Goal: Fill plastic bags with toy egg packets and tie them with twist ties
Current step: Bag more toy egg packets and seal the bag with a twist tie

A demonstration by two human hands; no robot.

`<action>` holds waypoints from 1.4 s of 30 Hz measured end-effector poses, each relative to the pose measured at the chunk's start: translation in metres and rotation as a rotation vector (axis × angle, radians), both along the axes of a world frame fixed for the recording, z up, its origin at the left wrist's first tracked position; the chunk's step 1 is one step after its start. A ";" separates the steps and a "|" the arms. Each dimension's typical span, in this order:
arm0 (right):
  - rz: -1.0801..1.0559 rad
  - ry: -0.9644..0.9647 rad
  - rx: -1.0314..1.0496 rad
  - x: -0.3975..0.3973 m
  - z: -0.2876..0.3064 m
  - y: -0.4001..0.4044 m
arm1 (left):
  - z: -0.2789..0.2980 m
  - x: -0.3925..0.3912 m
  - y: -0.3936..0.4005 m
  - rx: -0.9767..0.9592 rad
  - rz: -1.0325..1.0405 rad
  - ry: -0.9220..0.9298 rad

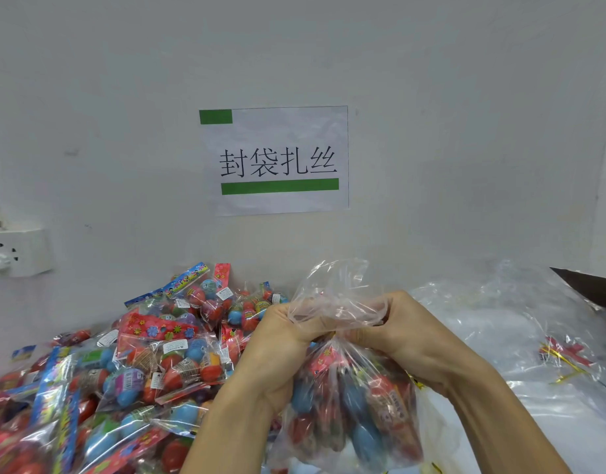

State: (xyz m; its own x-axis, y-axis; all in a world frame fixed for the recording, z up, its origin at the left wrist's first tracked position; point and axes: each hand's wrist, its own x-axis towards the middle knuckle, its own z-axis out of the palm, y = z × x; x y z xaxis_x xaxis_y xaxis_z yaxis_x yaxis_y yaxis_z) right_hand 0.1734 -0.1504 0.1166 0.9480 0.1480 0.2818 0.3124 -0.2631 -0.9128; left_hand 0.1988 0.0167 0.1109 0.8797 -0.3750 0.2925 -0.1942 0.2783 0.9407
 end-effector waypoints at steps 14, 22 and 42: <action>0.141 -0.089 -0.033 0.002 -0.003 0.003 | 0.004 -0.002 0.000 -0.018 0.024 0.190; 0.006 -0.070 0.061 0.002 -0.001 0.002 | 0.002 0.002 -0.004 -0.021 0.025 0.085; -0.228 0.049 0.176 0.013 -0.010 0.010 | -0.010 0.007 -0.004 0.301 0.248 -0.296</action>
State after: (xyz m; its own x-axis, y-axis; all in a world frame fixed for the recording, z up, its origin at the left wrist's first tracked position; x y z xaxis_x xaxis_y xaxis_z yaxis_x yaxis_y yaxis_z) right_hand 0.1868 -0.1404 0.1070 0.9643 -0.1176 0.2373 0.2178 -0.1577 -0.9632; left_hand 0.2054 0.0126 0.1007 0.8485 -0.2705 0.4548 -0.4918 -0.0858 0.8665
